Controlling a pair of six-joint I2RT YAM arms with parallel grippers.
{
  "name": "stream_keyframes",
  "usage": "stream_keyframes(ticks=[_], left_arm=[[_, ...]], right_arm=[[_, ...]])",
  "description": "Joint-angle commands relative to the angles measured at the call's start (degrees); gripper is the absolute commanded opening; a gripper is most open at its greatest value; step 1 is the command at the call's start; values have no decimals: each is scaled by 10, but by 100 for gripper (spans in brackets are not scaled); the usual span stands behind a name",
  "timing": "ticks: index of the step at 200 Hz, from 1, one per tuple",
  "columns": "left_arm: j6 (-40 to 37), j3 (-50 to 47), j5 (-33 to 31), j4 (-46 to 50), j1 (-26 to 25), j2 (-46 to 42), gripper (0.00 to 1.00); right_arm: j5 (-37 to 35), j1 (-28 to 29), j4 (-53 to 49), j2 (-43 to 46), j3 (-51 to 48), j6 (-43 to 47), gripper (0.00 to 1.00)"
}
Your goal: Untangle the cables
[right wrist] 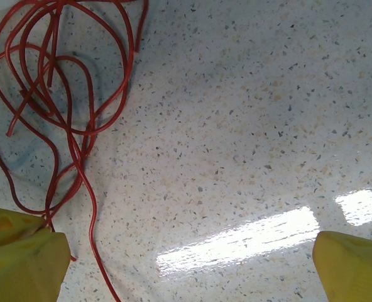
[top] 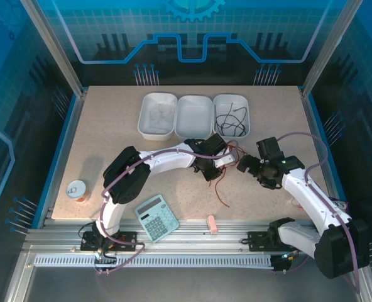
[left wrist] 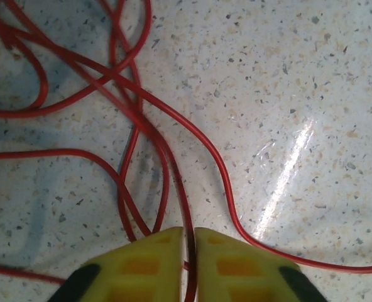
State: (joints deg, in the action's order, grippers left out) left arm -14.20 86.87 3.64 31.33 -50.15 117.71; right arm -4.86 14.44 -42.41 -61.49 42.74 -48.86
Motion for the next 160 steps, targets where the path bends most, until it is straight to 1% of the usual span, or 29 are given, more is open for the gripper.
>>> stream_keyframes(ticks=[1,49,80,113,145,160], left_arm=[[4,0,-14,2,-9,-37,0],[25,-49,14,-31,-13,-154,0],[23,-49,28,-8,-13,-199,0],[28,-48,19,10,-13,-234,0],[45,-51,1,-8,-11,-265,0],[57,-48,-15,-18,-10,-267,0]], right_arm=[[7,-8,-1,8,-8,-2,100],[25,-7,22,20,-21,6,100],[46,-1,51,33,-32,14,100],[59,12,62,31,-21,27,100],[90,23,98,28,-15,30,100],[107,33,122,23,-14,27,97]])
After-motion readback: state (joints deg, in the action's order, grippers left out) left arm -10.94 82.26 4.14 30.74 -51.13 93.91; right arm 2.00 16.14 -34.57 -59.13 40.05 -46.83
